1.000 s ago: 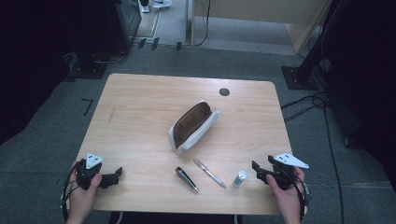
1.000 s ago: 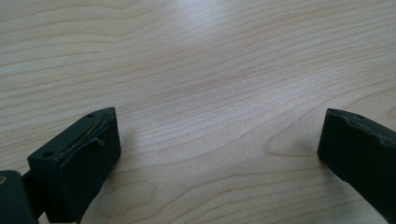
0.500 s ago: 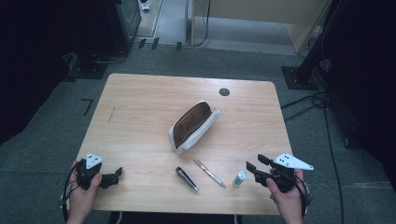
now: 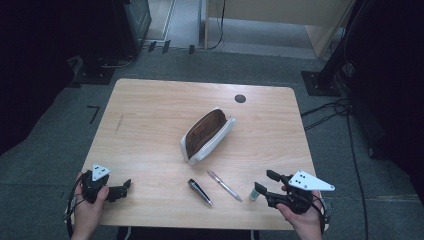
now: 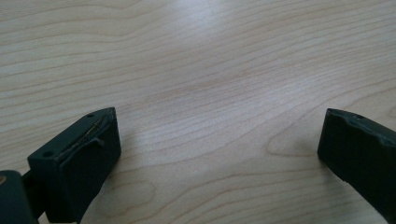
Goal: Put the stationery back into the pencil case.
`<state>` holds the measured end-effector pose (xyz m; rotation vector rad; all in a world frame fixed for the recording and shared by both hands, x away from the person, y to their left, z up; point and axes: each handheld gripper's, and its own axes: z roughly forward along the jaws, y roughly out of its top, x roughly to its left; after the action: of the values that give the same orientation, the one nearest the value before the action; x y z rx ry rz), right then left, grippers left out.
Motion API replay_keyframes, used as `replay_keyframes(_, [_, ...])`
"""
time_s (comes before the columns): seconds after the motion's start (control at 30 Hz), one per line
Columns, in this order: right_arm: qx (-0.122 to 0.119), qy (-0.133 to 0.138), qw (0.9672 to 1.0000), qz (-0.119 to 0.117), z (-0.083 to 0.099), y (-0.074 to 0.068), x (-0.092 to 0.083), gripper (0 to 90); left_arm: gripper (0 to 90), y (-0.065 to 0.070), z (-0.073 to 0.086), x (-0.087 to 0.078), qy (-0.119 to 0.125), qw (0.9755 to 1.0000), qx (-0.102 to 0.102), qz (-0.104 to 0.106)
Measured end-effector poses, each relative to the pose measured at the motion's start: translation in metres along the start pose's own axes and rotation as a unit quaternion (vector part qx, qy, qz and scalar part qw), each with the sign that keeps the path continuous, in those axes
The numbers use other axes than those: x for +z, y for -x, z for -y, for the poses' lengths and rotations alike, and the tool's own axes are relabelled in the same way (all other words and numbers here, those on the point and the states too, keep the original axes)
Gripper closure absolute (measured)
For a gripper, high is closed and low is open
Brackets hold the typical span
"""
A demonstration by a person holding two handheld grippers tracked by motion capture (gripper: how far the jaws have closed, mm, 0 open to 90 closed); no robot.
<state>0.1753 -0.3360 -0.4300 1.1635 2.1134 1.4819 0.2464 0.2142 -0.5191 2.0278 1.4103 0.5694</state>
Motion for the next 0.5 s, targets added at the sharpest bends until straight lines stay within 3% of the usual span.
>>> replay_keyframes(0.47, [0.003, -0.024, 0.9996, 0.014, 0.031, 0.004, 0.010, 46.6, 0.0, 0.000, 0.000, 0.000, 0.000, 1.0000, 0.000, 0.000])
replay_keyframes(0.5, [-0.006, -0.026, 0.9995, 0.017, 0.034, 0.003, 0.011, 48.1, 0.0, 0.000, 0.000, 0.000, 0.000, 1.0000, 0.000, 0.000])
